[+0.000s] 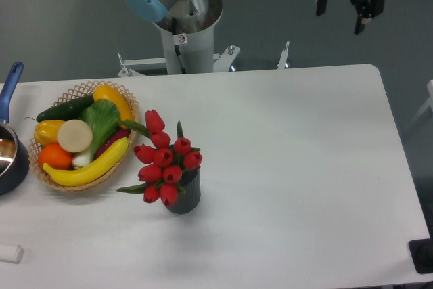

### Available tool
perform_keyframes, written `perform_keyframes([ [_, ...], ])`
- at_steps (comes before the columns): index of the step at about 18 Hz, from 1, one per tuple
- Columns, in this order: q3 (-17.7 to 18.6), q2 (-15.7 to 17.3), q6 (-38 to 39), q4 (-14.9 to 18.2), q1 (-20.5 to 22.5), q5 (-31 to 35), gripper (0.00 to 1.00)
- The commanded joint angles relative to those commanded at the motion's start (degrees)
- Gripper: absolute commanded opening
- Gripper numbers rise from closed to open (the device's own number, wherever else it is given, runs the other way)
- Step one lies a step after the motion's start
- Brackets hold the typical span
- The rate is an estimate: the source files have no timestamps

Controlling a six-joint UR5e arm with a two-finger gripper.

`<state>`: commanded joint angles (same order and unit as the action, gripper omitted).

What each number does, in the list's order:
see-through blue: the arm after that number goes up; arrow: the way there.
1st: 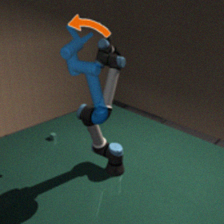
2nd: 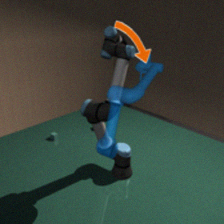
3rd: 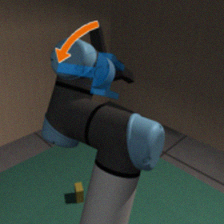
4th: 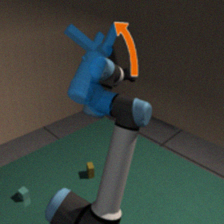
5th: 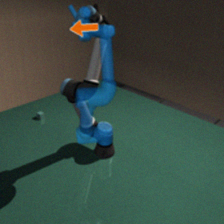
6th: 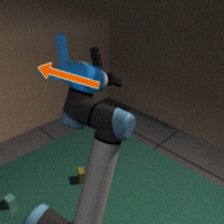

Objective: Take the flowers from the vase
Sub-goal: 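Move the open gripper from its raised pose toward the red tulips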

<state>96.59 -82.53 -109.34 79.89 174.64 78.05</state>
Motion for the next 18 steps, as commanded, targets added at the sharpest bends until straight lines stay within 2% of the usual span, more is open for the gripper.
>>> perform_keyframes([
  [7, 0.9, 0.1, 0.2, -0.4, -0.3, -1.5, 1.00],
  [10, 4.7, 2.0, 0.4, -1.1, -0.7, -1.7, 1.00],
  [12, 5.8, 2.1, 4.7, -4.5, -0.9, -2.3, 1.00],
  [15, 6.2, 1.8, 12.6, -5.1, -1.5, -7.2, 1.00],
  [18, 6.9, 1.8, 16.6, -5.3, -2.6, -8.2, 1.00],
])
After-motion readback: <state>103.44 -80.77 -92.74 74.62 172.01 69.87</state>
